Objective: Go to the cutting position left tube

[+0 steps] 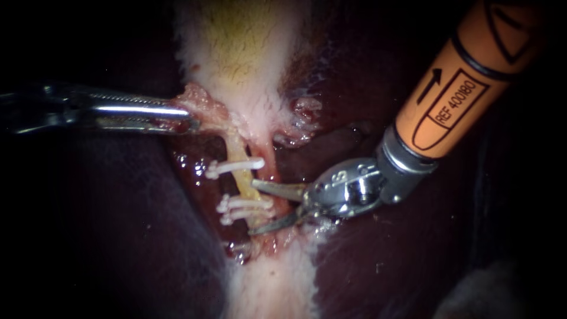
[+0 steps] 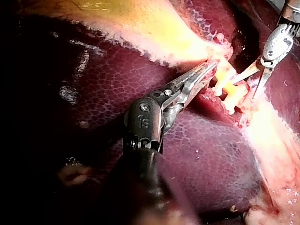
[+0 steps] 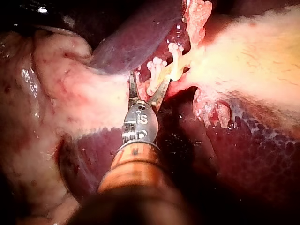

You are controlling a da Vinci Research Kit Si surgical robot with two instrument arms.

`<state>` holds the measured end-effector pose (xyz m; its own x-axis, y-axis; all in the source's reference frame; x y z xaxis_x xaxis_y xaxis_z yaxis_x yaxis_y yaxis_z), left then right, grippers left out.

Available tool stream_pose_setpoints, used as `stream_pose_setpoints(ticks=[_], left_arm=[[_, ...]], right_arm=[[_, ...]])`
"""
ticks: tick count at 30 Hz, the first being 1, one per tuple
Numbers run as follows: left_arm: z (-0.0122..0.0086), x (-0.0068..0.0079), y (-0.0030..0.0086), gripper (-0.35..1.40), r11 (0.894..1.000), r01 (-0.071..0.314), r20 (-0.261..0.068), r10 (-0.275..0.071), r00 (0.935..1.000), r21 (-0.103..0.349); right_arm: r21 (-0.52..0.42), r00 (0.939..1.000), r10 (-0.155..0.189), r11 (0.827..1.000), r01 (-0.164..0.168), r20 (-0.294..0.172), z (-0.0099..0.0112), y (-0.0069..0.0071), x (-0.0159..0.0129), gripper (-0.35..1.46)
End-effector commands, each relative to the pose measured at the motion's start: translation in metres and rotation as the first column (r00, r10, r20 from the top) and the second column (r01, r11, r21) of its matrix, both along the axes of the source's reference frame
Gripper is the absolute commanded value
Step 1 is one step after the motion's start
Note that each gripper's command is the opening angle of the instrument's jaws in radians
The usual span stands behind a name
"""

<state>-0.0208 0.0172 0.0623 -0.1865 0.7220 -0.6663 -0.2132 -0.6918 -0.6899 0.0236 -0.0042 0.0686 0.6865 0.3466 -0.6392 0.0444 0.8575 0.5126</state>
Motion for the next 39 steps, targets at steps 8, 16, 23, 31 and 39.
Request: stream_pose_setpoints(ticks=[8, 16, 23, 31, 39], left_arm=[[-0.0002, -0.0001, -0.0001, -0.35, 1.0, 0.0, 0.0, 0.0, 1.0, 0.0], [-0.0001, -0.0001, -0.0002, -0.35, 1.0, 0.0, -0.001, 0.0, 1.0, -0.001], [-0.0001, -0.0001, -0.0002, -0.35, 1.0, 0.0, -0.001, 0.0, 1.0, -0.001], [0.0, -0.0003, -0.0001, -0.35, 1.0, 0.001, -0.001, -0.001, 1.0, -0.001], [0.0, -0.0005, -0.0001, -0.35, 1.0, 0.002, -0.001, -0.002, 1.0, -0.001]], right_arm=[[-0.003, 1.0, 0.0, 1.0, 0.0, 0.002, 0.0019, 0.0009, -0.0001, 1.4], [0.025, 0.9996, -0.023, 0.999, 0.024, -0.016, 0.0022, 0.0013, 0.0012, 1.4], [0.071, 0.9918, -0.075, 0.994, 0.082, -0.104, 0.0012, 0.0004, 0.0028, 1.31], [0.119, 0.9818, -0.065, 0.989, 0.087, -0.178, 0.0001, -0.0004, 0.0054, 1.28], [0.209, 0.975, 0.023, 0.978, 0.024, -0.221, 0.0001, -0.0003, 0.0081, 1.28]])
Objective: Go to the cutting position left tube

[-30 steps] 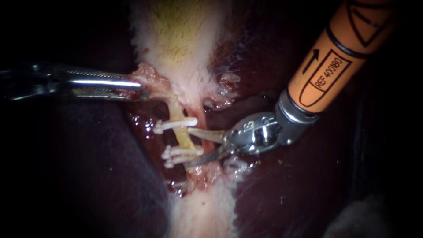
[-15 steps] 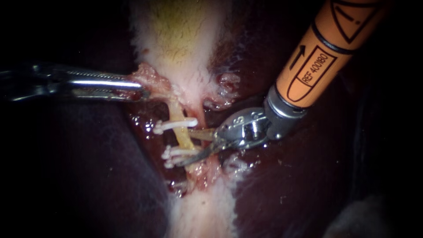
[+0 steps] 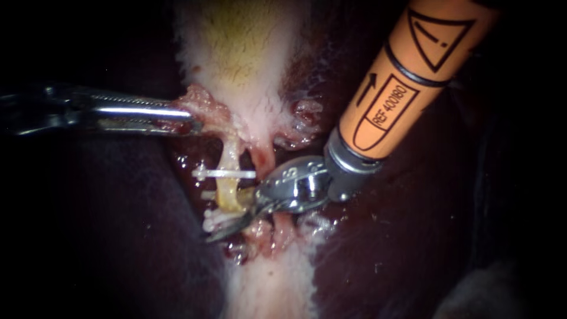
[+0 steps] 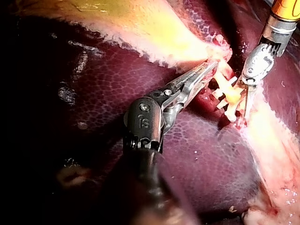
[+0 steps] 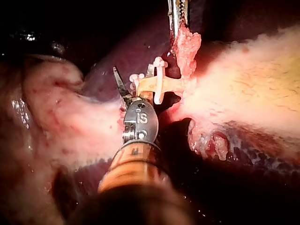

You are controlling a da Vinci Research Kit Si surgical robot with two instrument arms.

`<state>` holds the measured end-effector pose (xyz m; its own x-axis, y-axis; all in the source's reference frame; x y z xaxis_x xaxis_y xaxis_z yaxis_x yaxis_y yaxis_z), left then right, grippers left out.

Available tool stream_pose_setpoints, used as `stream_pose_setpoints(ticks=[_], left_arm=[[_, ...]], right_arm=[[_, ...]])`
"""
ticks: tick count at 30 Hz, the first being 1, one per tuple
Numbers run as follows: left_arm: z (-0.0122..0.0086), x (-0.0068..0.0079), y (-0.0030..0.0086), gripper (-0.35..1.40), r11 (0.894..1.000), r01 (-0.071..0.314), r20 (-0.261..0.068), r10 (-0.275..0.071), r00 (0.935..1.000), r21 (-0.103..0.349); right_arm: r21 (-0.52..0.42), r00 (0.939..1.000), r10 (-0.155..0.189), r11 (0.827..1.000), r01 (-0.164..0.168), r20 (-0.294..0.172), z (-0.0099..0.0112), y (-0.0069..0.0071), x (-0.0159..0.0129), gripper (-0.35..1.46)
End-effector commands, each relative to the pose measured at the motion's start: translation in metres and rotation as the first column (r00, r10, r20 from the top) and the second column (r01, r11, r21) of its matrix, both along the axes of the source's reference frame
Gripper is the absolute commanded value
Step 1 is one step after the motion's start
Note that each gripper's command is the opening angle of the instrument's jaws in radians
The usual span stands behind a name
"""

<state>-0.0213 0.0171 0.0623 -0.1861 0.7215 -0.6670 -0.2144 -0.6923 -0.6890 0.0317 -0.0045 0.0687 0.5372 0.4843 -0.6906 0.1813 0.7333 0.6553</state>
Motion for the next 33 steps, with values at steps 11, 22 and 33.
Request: stream_pose_setpoints(ticks=[11, 22, 33], left_arm=[[0.0002, -0.0002, 0.0, -0.35, 1.0, 0.002, -0.002, -0.002, 1.0, 0.0], [0.0002, -0.0002, 0.0, -0.35, 1.0, 0.002, -0.002, -0.002, 1.0, -0.001], [0.0004, -0.0001, 0.0, -0.35, 1.0, 0.0, -0.001, 0.0, 1.0, -0.001]], right_arm=[[0.115, 0.9949, 0.095, 0.988, -0.098, 0.033, 0.0008, 0.0009, 0.0022, 1.28], [0.174, 0.9915, 0.13, 0.977, -0.128, -0.004, -0.0008, 0.001, 0.0021, 1.28], [0.2, 0.988, 0.15, 0.97, -0.14, -0.035, -0.0037, 0.0013, 0.0024, 1.28]])
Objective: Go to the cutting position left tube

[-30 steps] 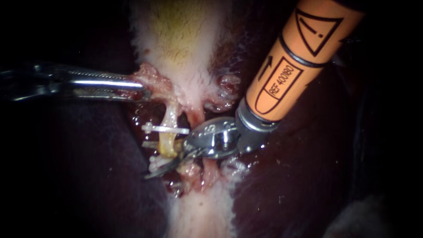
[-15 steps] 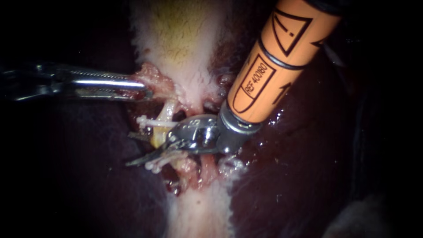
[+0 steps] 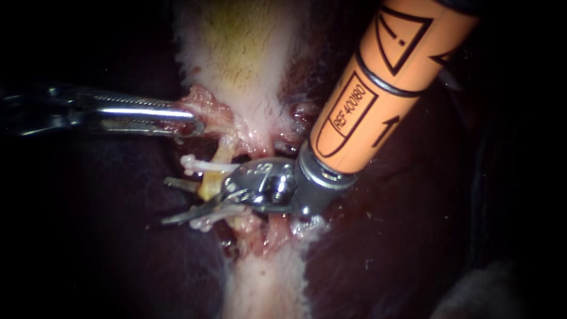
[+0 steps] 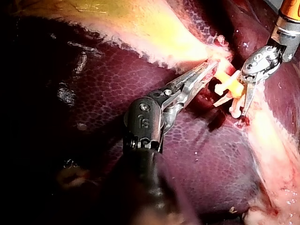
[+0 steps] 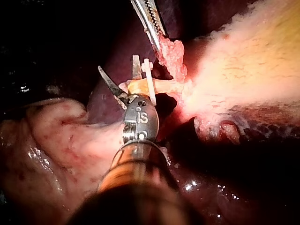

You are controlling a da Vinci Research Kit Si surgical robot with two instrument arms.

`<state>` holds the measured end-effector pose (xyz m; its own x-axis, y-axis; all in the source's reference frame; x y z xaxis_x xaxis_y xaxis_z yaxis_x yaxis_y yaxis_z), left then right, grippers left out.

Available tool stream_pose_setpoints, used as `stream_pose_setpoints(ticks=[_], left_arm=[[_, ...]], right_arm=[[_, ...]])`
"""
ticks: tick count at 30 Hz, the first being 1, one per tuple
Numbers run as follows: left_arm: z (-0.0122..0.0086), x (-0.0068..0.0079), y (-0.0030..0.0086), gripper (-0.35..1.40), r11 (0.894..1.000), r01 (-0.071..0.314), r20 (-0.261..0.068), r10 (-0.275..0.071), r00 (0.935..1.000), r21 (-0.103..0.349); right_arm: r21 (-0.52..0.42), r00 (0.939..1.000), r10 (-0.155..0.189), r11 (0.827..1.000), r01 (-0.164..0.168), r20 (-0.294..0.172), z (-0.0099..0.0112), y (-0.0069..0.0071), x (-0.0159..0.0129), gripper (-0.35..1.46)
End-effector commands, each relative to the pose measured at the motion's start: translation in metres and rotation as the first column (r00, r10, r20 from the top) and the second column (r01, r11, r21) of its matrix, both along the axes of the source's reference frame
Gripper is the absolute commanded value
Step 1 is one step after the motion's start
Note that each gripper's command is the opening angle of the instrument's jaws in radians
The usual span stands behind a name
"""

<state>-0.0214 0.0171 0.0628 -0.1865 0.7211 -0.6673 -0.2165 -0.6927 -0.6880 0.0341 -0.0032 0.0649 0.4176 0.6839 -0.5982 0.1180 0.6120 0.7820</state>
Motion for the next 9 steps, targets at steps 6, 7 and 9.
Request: stream_pose_setpoints(ticks=[6, 7, 9], left_arm=[[0.0, 0.0, 0.0, -0.35, 1.0, -0.001, 0.001, 0.001, 1.0, 0.0], [0.0, 0.0, 0.0, -0.35, 1.0, -0.001, 0.001, 0.001, 1.0, 0.0], [0.0, 0.0, 0.0, -0.35, 1.0, -0.001, 0.001, 0.001, 1.0, 0.0]], right_arm=[[0.0, 1.0, -0.001, 1.0, 0.001, 0.0, 0.0002, 0.0001, -0.0001, 1.28], [0.0, 1.0, -0.001, 1.0, 0.001, 0.0, 0.0002, 0.0001, -0.0001, 1.28], [0.0, 1.0, -0.001, 1.0, 0.001, 0.0, 0.0002, 0.0001, -0.0001, 1.28]])
